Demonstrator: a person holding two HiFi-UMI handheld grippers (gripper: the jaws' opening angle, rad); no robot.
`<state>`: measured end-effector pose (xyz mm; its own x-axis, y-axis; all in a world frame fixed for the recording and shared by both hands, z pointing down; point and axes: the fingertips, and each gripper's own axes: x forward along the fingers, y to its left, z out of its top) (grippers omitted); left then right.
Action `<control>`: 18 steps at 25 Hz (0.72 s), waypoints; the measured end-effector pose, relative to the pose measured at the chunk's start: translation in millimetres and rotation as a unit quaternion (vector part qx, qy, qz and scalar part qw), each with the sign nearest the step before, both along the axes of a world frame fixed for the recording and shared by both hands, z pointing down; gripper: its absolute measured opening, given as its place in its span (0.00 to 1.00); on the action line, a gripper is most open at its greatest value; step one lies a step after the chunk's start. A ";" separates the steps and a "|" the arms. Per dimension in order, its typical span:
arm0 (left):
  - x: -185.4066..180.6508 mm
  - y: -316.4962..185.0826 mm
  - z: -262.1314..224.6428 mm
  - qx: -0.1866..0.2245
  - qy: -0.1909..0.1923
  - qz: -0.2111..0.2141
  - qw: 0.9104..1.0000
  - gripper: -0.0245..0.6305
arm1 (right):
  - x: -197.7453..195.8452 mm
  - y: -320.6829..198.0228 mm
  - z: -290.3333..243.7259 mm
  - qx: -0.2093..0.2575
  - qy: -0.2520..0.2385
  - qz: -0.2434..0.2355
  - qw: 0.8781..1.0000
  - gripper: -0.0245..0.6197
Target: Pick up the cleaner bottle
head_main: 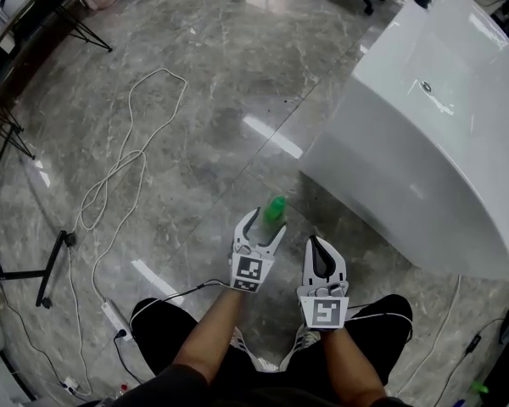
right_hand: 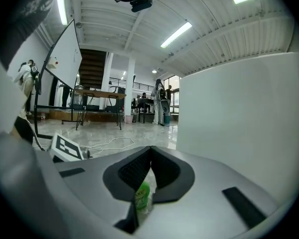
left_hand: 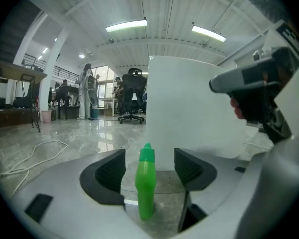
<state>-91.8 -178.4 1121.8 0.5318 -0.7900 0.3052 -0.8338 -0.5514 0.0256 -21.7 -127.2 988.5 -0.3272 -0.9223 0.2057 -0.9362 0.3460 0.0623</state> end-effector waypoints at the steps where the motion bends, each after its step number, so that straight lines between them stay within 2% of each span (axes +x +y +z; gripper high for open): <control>1: 0.8 -3.8 8.5 -0.002 -0.005 -0.001 1.000 0.49 | 0.7 1.3 -1.3 0.004 0.002 -0.002 1.000 0.06; 11: 19.1 -34.8 80.7 -0.041 -0.052 0.010 0.998 0.51 | 8.9 15.6 1.2 -0.002 0.006 0.004 1.000 0.06; 18: 25.7 -49.1 105.0 -0.052 -0.050 0.001 0.997 0.50 | 26.3 24.7 1.7 0.009 0.011 0.016 1.000 0.06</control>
<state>-66.1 -227.5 1226.9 0.4966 -0.7502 0.4365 -0.8335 -0.5524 -0.0012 4.6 -102.4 990.2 -0.2935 -0.9358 0.1951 -0.9448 0.3150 0.0896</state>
